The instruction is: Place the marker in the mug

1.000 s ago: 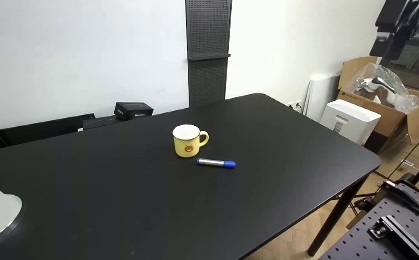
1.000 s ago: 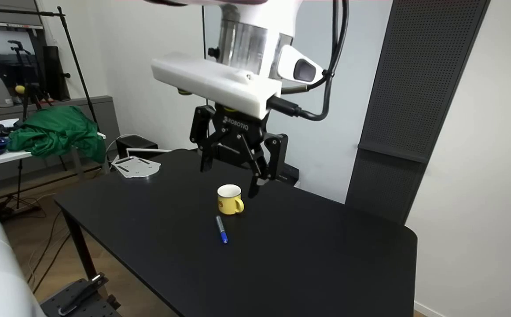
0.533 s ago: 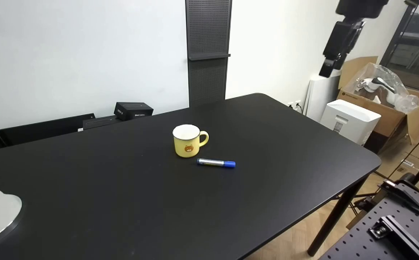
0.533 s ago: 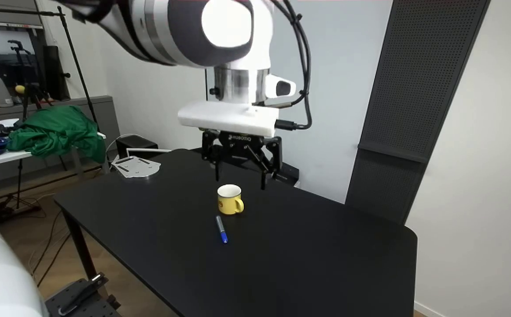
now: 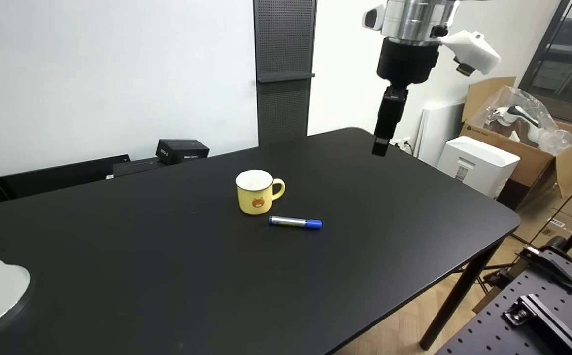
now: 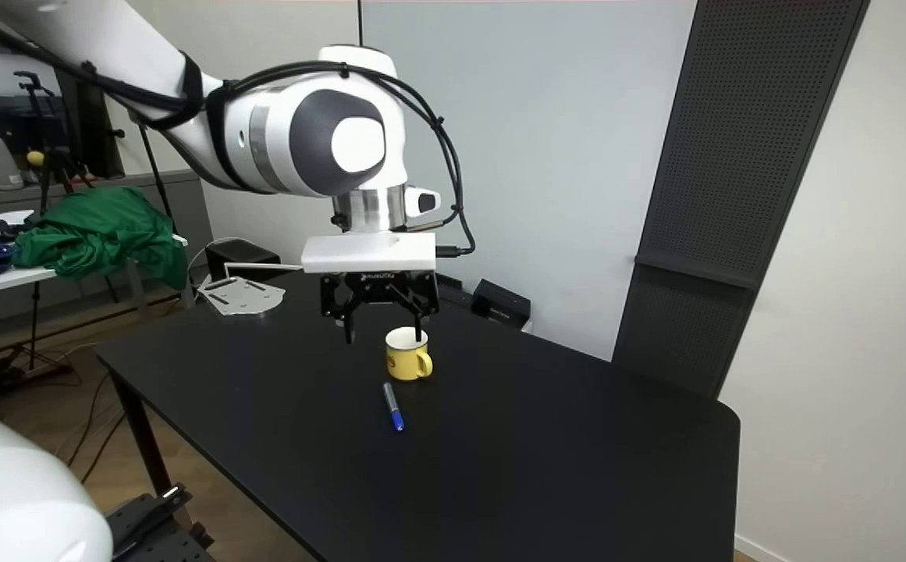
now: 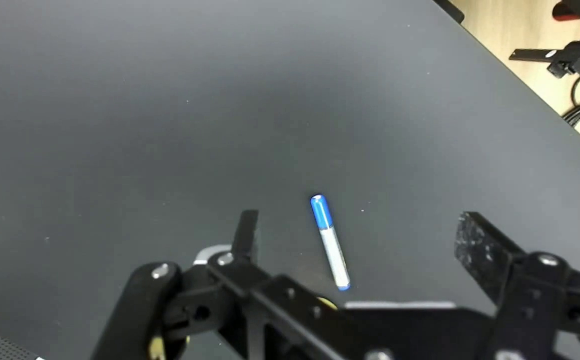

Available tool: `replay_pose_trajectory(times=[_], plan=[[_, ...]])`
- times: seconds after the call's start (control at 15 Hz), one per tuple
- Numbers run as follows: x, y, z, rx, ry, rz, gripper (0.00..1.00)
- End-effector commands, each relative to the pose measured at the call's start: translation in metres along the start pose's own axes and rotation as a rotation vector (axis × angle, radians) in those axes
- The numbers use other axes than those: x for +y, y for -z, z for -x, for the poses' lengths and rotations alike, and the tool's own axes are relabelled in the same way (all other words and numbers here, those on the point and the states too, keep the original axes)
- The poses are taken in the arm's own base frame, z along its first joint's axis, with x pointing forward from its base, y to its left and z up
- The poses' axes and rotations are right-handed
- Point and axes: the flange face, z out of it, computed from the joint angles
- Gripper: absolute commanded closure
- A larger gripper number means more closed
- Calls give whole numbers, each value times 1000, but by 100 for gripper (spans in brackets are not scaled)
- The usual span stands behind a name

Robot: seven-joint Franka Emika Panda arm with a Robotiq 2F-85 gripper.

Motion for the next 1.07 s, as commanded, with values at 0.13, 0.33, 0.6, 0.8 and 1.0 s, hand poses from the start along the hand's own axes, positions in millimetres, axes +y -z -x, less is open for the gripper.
replay_pose_trajectory(times=[0.13, 0.33, 0.6, 0.8, 1.0], plan=[[-2, -7, -4, -14, 10, -2, 0], [-9, -19, -19, 69, 33, 37, 0], [-19, -52, -48, 165, 71, 70, 0], [-25, -88, -64, 186, 75, 35, 0], [-33, -122, -82, 223, 90, 4, 0]])
